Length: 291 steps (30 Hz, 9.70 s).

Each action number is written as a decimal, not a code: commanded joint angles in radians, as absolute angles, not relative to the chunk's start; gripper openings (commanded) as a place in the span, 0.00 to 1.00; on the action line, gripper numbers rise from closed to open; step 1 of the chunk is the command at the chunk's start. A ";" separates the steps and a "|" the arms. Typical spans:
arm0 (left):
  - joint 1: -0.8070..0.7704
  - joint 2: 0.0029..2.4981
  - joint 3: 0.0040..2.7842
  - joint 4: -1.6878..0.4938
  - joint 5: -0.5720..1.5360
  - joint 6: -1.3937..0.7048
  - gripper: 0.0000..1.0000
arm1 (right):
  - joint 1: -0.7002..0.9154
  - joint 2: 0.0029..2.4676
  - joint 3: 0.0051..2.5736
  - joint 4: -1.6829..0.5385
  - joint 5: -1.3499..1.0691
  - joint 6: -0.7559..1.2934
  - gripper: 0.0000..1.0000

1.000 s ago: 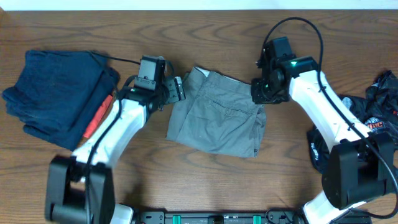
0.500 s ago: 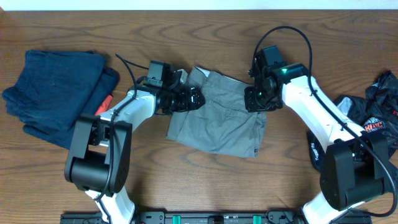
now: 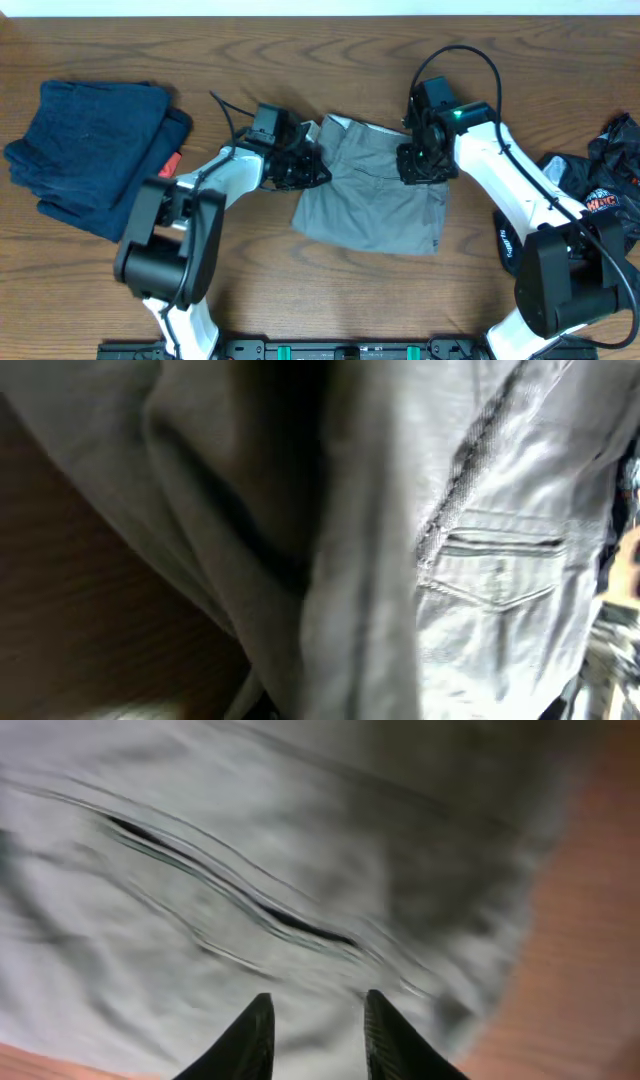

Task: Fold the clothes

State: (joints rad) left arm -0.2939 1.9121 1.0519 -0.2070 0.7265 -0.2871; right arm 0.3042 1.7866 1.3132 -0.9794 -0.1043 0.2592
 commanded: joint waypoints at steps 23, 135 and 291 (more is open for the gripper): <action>0.582 1.407 1.106 -0.125 0.122 -0.295 0.06 | 0.145 1.728 1.308 -1.079 -0.043 0.272 0.25; -0.170 1.506 1.106 -1.147 0.294 -0.128 0.98 | 0.145 1.728 1.308 -1.245 -0.323 0.276 0.99; -0.031 0.002 0.002 -0.007 -0.111 -0.250 0.98 | 0.102 0.007 0.006 -0.073 0.018 0.021 0.99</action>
